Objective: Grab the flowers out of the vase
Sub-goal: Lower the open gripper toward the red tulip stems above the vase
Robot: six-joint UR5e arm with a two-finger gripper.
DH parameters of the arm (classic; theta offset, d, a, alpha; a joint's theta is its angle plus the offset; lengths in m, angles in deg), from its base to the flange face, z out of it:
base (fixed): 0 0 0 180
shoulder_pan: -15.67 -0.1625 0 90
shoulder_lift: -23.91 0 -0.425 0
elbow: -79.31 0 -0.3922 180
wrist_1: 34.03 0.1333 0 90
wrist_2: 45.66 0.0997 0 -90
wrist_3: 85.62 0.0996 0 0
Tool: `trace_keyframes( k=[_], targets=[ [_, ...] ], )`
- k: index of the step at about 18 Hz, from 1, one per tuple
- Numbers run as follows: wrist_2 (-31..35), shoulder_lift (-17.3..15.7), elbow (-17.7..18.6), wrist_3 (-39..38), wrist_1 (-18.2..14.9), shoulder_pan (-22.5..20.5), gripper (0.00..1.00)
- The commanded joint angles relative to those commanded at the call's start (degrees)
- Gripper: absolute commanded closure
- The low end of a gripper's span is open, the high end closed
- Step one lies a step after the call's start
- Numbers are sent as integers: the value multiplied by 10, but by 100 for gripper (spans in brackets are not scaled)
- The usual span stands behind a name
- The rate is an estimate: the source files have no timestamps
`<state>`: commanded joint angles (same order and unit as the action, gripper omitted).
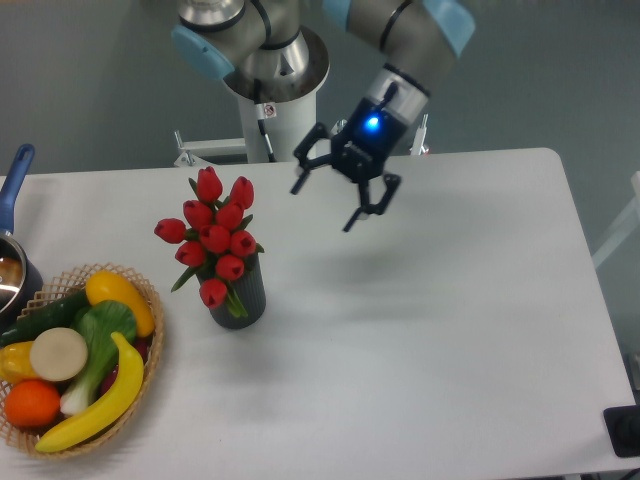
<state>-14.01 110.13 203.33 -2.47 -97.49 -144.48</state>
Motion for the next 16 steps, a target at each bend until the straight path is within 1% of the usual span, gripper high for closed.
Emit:
trace_keyframes(
  k=[5, 7, 10, 12, 16],
  targets=[
    [-31, 4, 1, -7, 0, 24, 0],
    [-45, 18, -2, -6, 2, 34, 0],
    [-49, 26, -5, -7, 15, 55, 0],
    [-51, 37, -7, -7, 17, 62, 0],
    [-51, 40, -7, -8, 25, 78, 0]
  ],
)
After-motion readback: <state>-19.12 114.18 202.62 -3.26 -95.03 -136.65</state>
